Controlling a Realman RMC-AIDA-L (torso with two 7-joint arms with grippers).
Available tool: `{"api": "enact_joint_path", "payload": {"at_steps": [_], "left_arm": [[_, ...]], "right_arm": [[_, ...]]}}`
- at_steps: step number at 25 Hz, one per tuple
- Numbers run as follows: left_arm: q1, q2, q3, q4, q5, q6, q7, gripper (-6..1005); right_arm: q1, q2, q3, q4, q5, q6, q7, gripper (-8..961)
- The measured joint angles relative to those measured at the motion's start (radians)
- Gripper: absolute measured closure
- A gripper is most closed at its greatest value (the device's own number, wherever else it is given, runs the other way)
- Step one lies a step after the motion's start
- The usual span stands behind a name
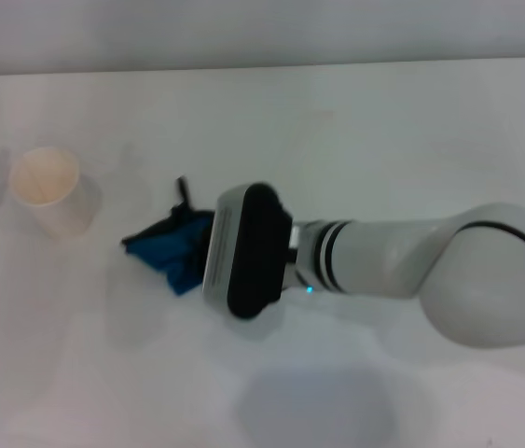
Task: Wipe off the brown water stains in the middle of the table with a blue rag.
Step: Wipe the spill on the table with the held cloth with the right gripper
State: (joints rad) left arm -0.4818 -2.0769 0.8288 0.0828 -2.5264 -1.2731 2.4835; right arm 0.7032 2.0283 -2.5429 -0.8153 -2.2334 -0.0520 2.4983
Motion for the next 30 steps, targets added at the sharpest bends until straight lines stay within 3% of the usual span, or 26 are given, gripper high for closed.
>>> {"api": "enact_joint_path", "payload": {"at_steps": [11, 17, 30], "left_arm": [[0.001, -0.001, 0.001, 0.0, 0.0, -0.001, 0.0, 137], [-0.001, 0.0, 0.003, 0.0, 0.0, -0.002, 0.0, 138], [0.005, 0.0, 0.006, 0.001, 0.001, -0.012, 0.0, 138]], "right_arm": [[0.009, -0.002, 0.225, 0.128, -0.052, 0.019, -0.001, 896], [0.07, -0.007, 0.305, 0.243, -0.054, 0.03, -0.001, 896], [0.174, -0.015, 0.334, 0.433, -0.054, 0.004, -0.001, 897]]}}
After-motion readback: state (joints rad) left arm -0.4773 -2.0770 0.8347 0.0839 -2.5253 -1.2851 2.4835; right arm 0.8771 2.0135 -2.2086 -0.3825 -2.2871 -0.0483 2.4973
